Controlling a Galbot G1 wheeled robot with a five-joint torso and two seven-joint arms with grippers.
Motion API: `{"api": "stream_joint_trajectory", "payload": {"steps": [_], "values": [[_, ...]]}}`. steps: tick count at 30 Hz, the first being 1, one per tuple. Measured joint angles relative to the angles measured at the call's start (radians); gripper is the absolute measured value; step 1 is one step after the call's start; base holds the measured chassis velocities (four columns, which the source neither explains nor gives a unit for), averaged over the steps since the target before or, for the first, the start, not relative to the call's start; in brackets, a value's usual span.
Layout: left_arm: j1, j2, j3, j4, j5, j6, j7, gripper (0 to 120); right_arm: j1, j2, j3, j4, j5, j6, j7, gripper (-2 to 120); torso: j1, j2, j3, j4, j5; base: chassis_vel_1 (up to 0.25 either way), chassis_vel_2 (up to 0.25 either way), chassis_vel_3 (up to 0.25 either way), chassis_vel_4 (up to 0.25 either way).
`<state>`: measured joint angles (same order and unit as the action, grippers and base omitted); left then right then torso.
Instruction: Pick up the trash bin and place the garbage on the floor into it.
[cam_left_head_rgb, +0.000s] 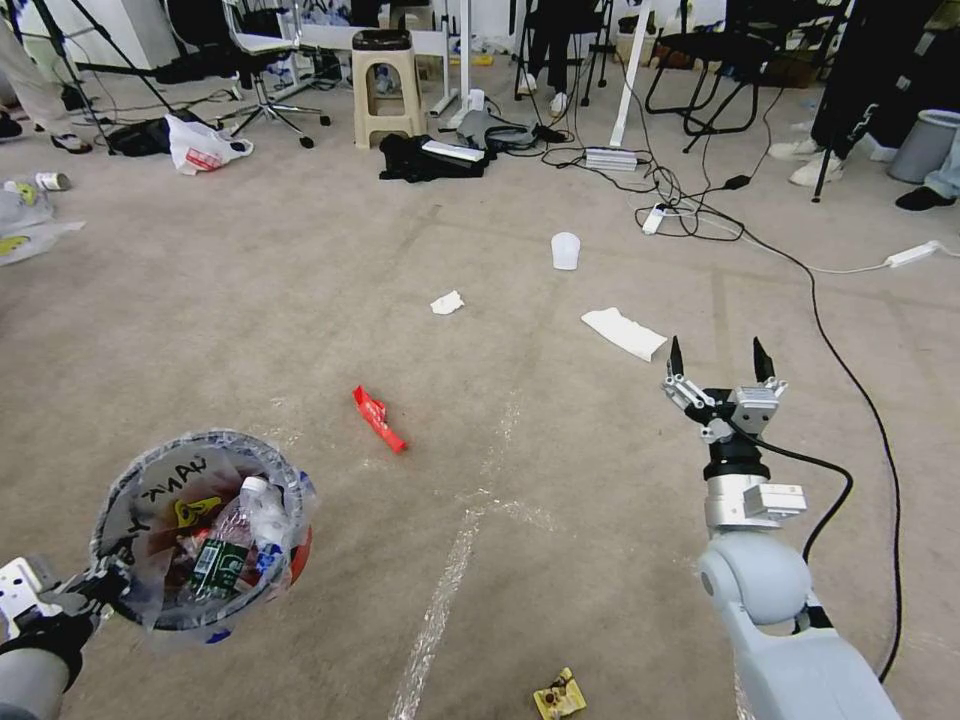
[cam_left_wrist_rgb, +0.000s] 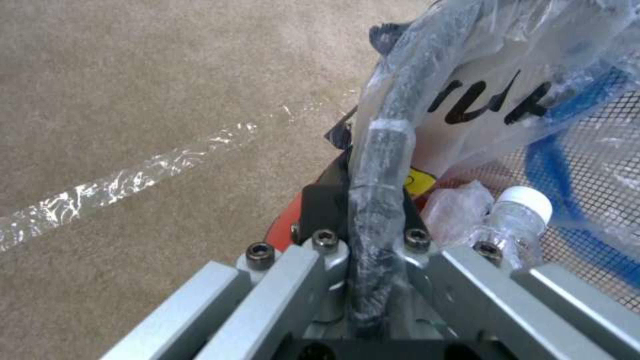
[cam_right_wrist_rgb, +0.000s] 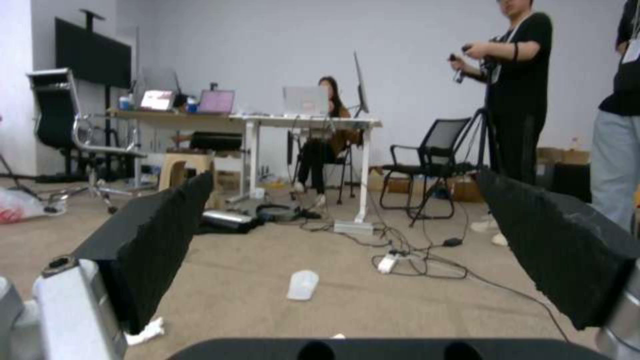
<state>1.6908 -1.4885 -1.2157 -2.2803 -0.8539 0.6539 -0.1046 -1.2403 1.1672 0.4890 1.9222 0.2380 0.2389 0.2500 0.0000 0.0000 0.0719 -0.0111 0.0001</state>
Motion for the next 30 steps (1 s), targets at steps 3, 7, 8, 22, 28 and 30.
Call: {"api": "stream_joint_trajectory", "payload": {"steps": [3,7,8,22,28,30], "values": [[0.000,0.000,0.000,0.005,0.001,-0.001,0.002,0,0.000,-0.031,-0.002,0.009,0.037,-0.020,0.004,100,0.000,0.000,0.000,-0.0001,0.0001,0.000,0.000,0.000,0.000],[-0.009,0.002,0.003,0.018,0.004,-0.001,0.004,0,-0.017,-0.109,-0.001,0.073,0.239,-0.133,0.032,100,0.000,0.000,0.000,-0.0002,0.0000,0.000,0.000,0.000,0.000],[-0.009,0.002,0.003,0.018,0.004,-0.001,0.004,0,-0.017,-0.109,-0.001,0.073,0.239,-0.133,0.032,100,0.000,0.000,0.000,-0.0002,0.0000,0.000,0.000,0.000,0.000],[-0.021,0.007,0.007,0.053,0.008,-0.002,0.005,0,0.052,-0.173,0.045,0.146,0.999,-0.773,0.345,100,0.000,0.000,0.000,0.0000,-0.0002,0.000,0.000,0.000,0.000],[-0.026,0.010,0.007,0.063,0.008,-0.003,0.005,0,0.110,-0.137,0.056,0.063,1.343,-0.975,0.551,100,0.000,0.000,0.000,-0.0003,-0.0001,0.000,0.000,0.000,0.000],[-0.028,0.010,0.007,0.065,0.009,-0.003,0.004,0,0.116,-0.128,0.054,0.044,1.387,-0.987,0.572,100,0.000,0.000,0.000,-0.0002,0.0000,0.000,0.000,0.000,0.000]]}}
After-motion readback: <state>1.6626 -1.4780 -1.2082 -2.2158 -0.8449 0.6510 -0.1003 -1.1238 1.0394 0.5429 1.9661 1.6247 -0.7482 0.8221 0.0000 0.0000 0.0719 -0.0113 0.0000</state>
